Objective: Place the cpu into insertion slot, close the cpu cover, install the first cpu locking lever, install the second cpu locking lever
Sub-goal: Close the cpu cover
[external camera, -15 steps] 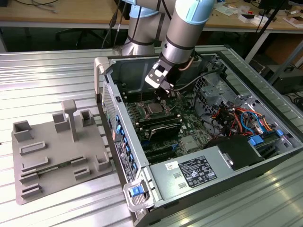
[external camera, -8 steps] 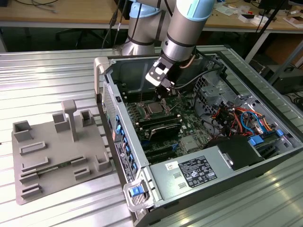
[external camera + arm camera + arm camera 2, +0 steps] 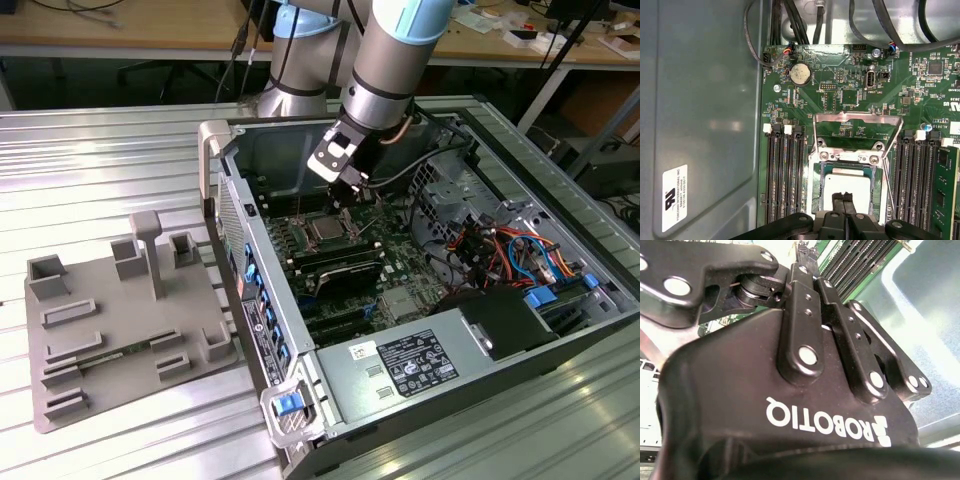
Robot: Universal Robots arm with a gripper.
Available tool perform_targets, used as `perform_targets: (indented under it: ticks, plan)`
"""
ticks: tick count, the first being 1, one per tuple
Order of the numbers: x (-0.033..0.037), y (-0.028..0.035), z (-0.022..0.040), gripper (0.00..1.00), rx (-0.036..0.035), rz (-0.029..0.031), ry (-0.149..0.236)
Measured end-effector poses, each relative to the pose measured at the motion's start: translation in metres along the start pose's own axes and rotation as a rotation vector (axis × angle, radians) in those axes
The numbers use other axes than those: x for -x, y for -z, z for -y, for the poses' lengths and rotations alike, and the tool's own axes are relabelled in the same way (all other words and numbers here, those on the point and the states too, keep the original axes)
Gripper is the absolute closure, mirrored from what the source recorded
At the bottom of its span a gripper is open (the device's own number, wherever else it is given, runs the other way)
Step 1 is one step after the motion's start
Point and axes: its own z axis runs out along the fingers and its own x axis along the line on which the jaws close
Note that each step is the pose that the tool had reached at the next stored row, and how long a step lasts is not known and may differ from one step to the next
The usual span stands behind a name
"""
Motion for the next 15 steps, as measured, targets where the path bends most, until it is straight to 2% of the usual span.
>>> perform_targets:
  ticks: [3,6,7,8,11,15]
  plan:
    - [0.0005,0.0002,-0.0016,0.89,-0.0001,0.0001,0.000]
    - [0.0015,0.0004,-0.0157,0.89,-0.0018,-0.0001,0.000]
    - [0.0023,0.0007,-0.0245,0.89,-0.0028,0.0000,0.000]
    - [0.0026,0.0008,-0.0274,0.89,-0.0030,-0.0001,0.000]
    - [0.0026,0.0040,-0.0306,0.89,-0.0035,-0.0001,0.000]
    - [0.0029,0.0131,-0.0432,0.89,-0.0103,0.0004,0.000]
